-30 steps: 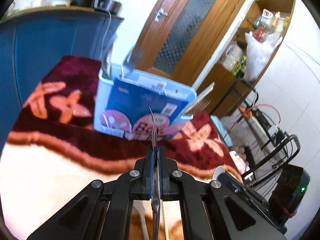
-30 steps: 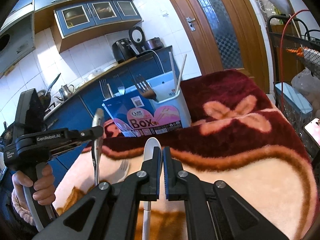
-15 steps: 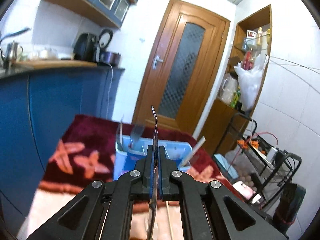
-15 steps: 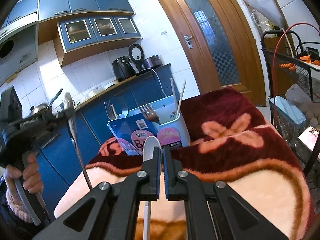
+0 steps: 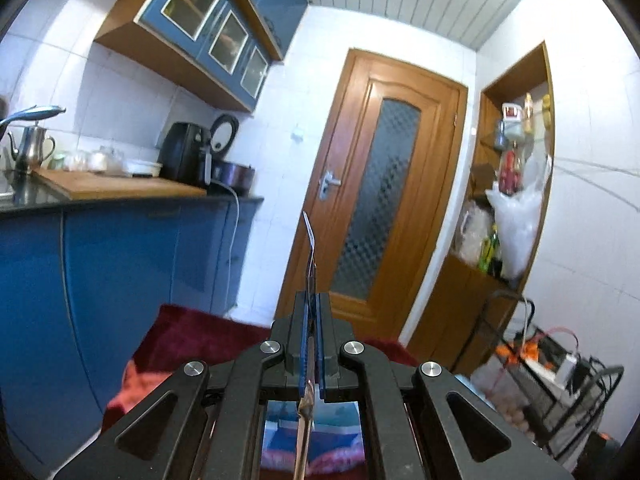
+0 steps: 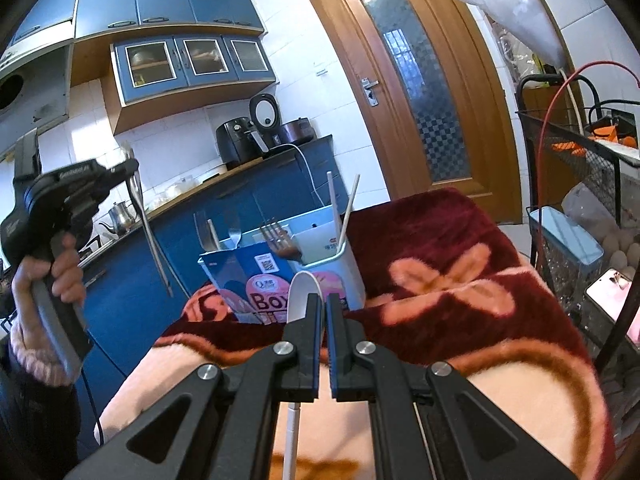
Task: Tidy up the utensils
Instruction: 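Lift the knife and white spoon and carry both over the holder box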
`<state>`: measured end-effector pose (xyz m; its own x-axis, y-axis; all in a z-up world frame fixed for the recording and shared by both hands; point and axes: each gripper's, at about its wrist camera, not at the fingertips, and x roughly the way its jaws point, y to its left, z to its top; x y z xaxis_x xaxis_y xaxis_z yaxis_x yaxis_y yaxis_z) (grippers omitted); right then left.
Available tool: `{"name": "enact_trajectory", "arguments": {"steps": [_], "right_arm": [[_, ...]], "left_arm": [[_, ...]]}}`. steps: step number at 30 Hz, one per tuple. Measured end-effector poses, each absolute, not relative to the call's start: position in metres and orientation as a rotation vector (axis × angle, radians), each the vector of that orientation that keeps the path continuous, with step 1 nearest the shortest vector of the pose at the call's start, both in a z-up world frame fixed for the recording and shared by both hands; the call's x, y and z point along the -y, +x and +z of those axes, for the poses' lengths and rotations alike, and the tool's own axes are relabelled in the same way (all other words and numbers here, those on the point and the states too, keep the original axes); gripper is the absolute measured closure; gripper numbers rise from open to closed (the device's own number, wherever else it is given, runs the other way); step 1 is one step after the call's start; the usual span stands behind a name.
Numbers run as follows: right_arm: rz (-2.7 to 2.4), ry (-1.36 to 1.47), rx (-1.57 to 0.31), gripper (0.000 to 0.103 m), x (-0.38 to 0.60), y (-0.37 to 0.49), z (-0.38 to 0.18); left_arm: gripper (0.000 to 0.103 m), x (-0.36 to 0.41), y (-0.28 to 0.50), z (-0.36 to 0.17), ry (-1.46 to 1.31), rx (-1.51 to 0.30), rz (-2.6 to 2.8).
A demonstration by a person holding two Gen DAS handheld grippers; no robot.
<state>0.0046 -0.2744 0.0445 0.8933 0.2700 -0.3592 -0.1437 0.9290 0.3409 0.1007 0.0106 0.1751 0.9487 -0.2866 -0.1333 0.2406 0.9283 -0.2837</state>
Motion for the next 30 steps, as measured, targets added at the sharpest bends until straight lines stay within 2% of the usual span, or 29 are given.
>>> {"name": "enact_trajectory", "arguments": {"steps": [14, 30], "right_arm": [[0.161, 0.259, -0.394, 0.099, 0.279, 0.017, 0.058], [0.092, 0.146, -0.242, 0.099, 0.271, 0.051, 0.110]], "left_arm": [[0.100, -0.008, 0.147, 0.165, -0.302, -0.055, -0.213], [0.100, 0.001, 0.154, 0.114, -0.268, -0.126, -0.213]]}}
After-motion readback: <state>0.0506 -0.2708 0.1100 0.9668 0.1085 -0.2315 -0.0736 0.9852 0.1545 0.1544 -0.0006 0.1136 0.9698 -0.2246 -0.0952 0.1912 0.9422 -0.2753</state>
